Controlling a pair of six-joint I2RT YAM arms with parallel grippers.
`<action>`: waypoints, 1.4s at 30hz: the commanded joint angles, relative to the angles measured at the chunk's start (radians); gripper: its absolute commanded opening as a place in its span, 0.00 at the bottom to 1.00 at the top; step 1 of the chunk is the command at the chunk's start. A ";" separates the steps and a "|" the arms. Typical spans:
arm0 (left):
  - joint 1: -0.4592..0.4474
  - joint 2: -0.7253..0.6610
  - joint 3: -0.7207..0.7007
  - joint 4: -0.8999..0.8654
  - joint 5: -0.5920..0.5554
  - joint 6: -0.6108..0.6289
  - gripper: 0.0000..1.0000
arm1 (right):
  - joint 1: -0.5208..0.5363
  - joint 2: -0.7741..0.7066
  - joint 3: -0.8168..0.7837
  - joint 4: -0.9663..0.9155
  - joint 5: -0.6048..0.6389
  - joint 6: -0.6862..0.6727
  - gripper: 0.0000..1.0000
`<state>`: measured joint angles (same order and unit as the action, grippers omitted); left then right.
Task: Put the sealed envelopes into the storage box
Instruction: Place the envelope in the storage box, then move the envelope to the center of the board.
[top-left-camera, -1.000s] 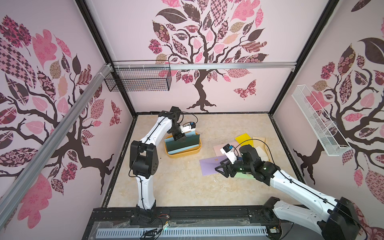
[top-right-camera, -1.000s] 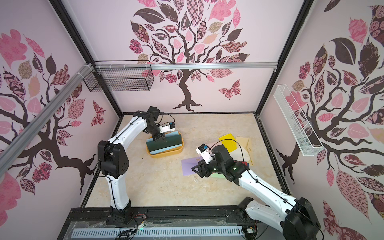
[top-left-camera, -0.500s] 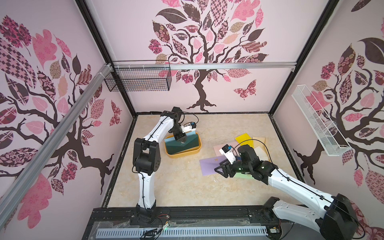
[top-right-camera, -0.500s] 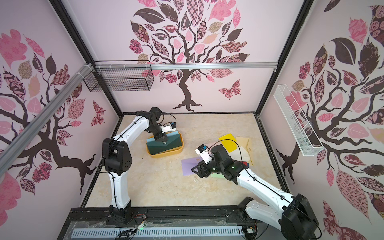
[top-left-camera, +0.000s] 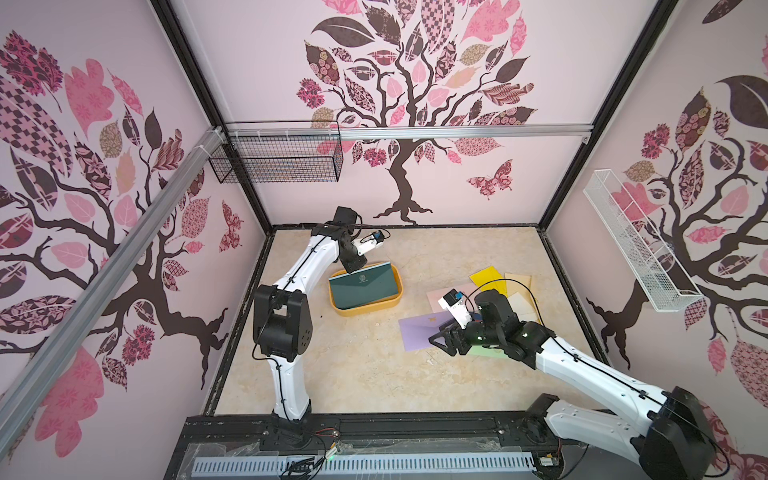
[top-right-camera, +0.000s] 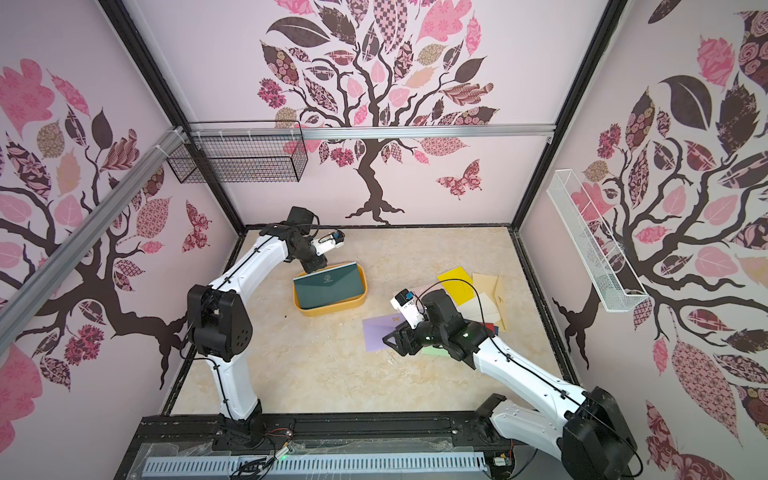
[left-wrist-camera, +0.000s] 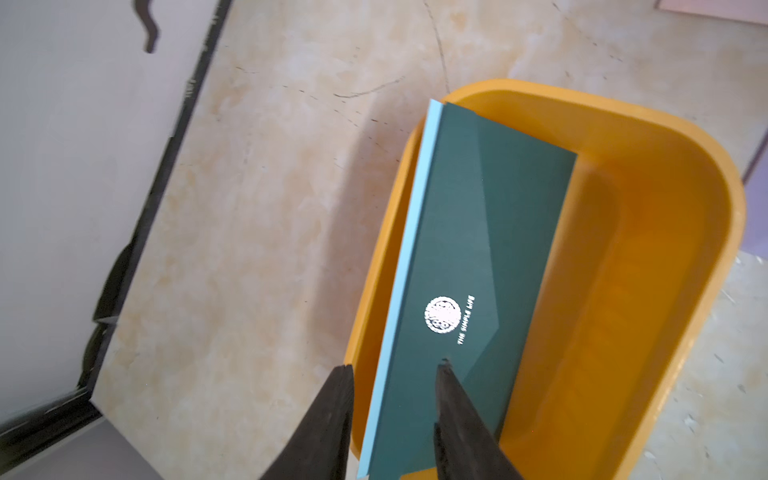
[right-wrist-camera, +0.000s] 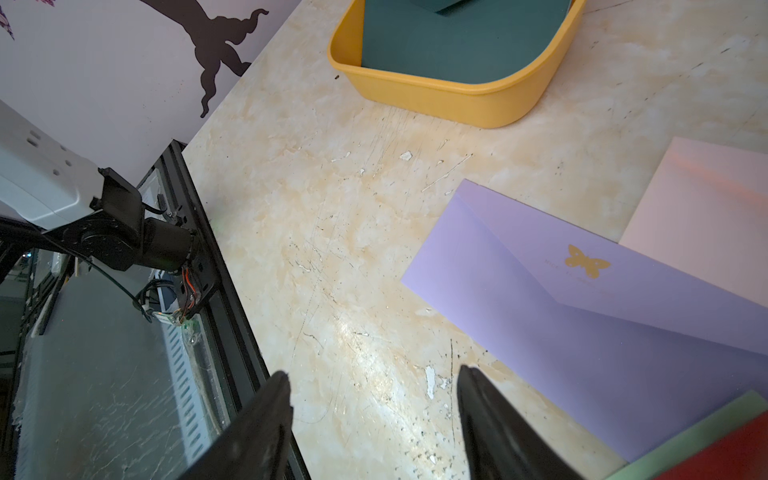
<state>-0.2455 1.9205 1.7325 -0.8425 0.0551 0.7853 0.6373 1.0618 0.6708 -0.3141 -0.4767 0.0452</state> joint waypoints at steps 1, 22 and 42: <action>0.005 -0.102 -0.062 0.256 -0.090 -0.144 0.36 | -0.001 0.001 0.026 -0.008 0.024 0.010 0.67; -0.124 -0.911 -0.871 0.296 0.364 -1.339 0.37 | -0.024 0.575 0.500 -0.337 0.321 0.190 0.61; -0.303 -1.057 -1.073 0.194 0.181 -1.459 0.27 | 0.023 0.821 0.503 -0.258 0.232 0.288 0.42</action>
<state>-0.5461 0.8490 0.6518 -0.6449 0.2367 -0.6643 0.6312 1.8687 1.1889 -0.5884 -0.2249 0.3054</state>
